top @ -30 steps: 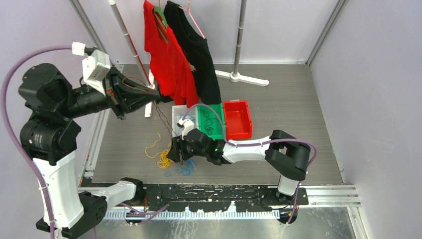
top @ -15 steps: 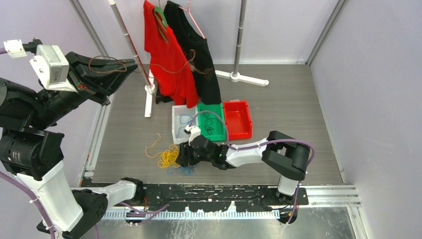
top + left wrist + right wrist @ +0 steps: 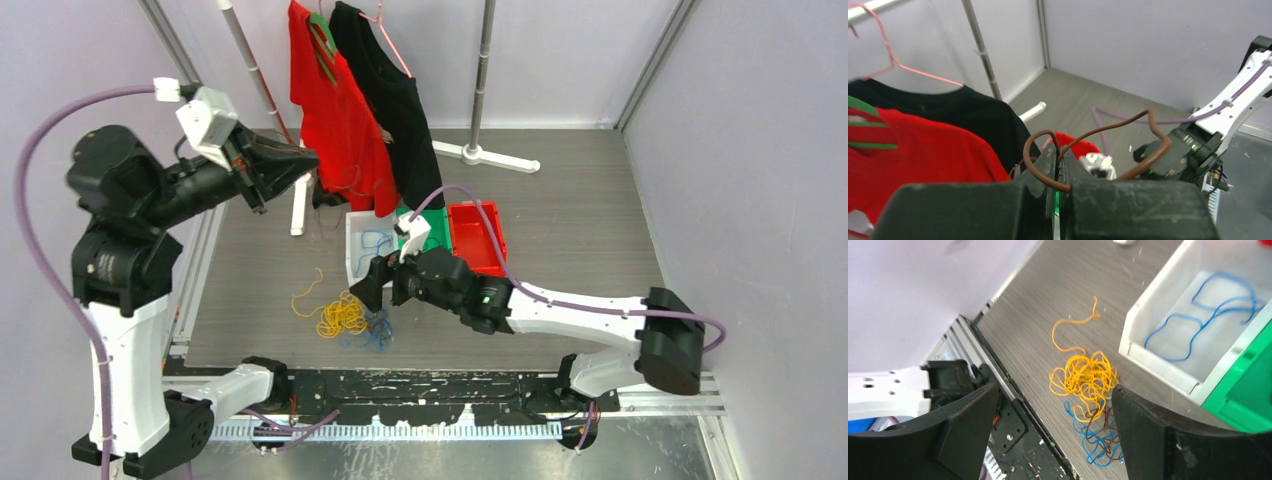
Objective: Untangle the cables
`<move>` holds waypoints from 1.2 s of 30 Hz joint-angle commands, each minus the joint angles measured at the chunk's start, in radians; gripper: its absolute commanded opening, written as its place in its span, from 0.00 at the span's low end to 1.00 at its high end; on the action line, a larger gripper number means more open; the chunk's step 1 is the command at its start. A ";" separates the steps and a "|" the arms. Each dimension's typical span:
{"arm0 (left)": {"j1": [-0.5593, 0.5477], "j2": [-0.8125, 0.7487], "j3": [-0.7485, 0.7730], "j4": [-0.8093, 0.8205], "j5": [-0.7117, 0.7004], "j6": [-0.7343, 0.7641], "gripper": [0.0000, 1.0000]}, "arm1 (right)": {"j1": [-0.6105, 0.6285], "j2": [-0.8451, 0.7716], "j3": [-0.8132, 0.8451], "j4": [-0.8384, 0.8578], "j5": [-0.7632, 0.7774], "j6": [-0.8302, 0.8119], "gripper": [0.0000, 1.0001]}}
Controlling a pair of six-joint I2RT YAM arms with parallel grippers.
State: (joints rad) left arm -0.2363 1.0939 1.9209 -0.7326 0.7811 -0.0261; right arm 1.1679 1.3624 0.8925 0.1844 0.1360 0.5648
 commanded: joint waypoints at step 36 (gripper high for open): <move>-0.278 0.492 -0.260 0.210 -0.059 0.035 0.00 | -0.201 -0.607 -0.190 -0.551 0.685 0.123 0.68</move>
State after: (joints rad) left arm -0.5014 1.5482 1.6455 -0.5991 0.7300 -0.0154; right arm 0.9775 0.7757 0.7185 -0.3733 0.7624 0.6571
